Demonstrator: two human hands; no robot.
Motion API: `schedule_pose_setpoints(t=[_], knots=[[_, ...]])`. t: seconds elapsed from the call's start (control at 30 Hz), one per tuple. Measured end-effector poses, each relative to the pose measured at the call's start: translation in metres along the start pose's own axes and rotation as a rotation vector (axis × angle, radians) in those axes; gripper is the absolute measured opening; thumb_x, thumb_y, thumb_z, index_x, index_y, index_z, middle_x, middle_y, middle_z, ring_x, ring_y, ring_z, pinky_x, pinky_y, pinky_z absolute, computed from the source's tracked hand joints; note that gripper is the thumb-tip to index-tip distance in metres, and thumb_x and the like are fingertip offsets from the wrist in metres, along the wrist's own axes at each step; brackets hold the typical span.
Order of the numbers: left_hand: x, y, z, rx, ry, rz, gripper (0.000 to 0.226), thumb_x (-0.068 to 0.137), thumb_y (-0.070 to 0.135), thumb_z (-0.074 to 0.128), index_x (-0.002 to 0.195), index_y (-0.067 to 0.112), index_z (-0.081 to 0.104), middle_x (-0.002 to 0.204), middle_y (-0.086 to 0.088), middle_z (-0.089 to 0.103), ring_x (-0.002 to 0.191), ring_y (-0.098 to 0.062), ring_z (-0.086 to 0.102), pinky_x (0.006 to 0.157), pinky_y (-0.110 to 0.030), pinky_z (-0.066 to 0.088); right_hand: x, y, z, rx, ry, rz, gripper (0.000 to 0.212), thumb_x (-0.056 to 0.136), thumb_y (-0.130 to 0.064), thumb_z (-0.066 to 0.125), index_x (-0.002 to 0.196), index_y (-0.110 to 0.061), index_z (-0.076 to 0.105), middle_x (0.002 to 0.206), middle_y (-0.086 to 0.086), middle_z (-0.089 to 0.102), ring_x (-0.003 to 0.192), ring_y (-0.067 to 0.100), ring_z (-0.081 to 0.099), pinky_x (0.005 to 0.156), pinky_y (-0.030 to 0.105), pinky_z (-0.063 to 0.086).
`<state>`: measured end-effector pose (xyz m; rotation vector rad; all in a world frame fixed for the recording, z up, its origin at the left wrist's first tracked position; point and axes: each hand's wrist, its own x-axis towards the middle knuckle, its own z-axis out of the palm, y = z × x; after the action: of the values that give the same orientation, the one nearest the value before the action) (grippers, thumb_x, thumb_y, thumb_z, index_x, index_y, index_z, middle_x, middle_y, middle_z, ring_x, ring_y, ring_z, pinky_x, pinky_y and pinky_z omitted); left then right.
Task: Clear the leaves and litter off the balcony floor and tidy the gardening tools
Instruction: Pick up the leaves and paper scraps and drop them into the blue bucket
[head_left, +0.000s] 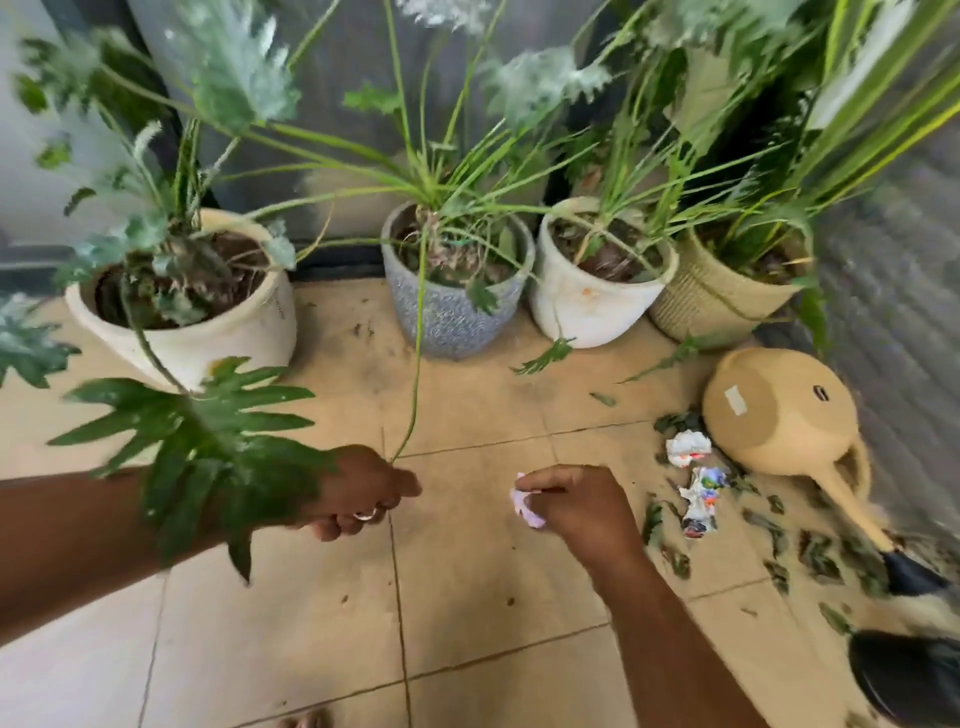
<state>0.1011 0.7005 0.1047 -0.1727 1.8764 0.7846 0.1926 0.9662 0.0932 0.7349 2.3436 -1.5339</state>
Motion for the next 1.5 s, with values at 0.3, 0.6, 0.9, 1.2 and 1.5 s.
schedule_pose_setpoints(t=[0.3,0.6,0.9,1.2,1.5], knots=[[-0.024,0.139,0.052,-0.062,0.081,0.261,0.037,0.099,0.044,0.061,0.071,0.026,0.045,0.060,0.000,0.038,0.046,-0.017,0.028,0.052,-0.022,0.015,-0.028,-0.027,-0.016,0.462,0.201,0.074,0.035,0.057,-0.029,0.074,0.092,-0.028,0.079,0.078,-0.006,0.078,0.071,0.015,0.072,0.074,0.033,0.055],[0.028,0.132,0.079,-0.268,0.098,0.290,0.045,0.103,0.053,0.061,0.071,0.028,0.041,0.058,0.004,0.036,0.047,-0.013,0.028,0.052,-0.020,0.015,-0.027,-0.013,-0.050,0.771,0.122,0.159,0.018,0.088,0.007,0.065,0.093,-0.010,0.067,0.087,0.017,0.079,0.073,0.024,0.075,0.066,0.031,0.061],[0.052,0.112,0.108,-0.233,-0.184,0.433,0.011,0.085,0.034,0.070,0.088,0.024,0.066,0.070,-0.004,0.045,0.052,-0.010,0.032,0.051,-0.018,0.017,-0.030,-0.022,-0.045,0.702,0.106,0.175,0.025,0.078,0.001,0.074,0.075,-0.022,0.064,0.077,0.005,0.070,0.073,0.023,0.069,0.071,0.033,0.047],[0.036,0.108,0.089,-0.336,-0.001,0.368,0.025,0.104,0.024,0.056,0.081,0.020,0.062,0.064,-0.008,0.059,0.051,-0.023,0.052,0.047,-0.019,0.029,-0.030,-0.030,-0.031,0.583,-0.045,0.171,0.024,0.083,0.003,0.069,0.092,-0.019,0.065,0.080,0.011,0.069,0.055,0.016,0.062,0.057,0.023,0.046],[0.027,0.122,0.103,-0.333,-0.187,0.366,0.039,0.107,0.042,0.048,0.086,0.016,0.069,0.082,-0.010,0.069,0.065,-0.024,0.068,0.044,-0.023,0.038,-0.018,-0.023,-0.034,0.166,0.237,0.089,0.018,0.061,-0.015,0.085,0.078,-0.018,0.078,0.069,-0.005,0.076,0.070,0.014,0.073,0.064,0.027,0.054]])
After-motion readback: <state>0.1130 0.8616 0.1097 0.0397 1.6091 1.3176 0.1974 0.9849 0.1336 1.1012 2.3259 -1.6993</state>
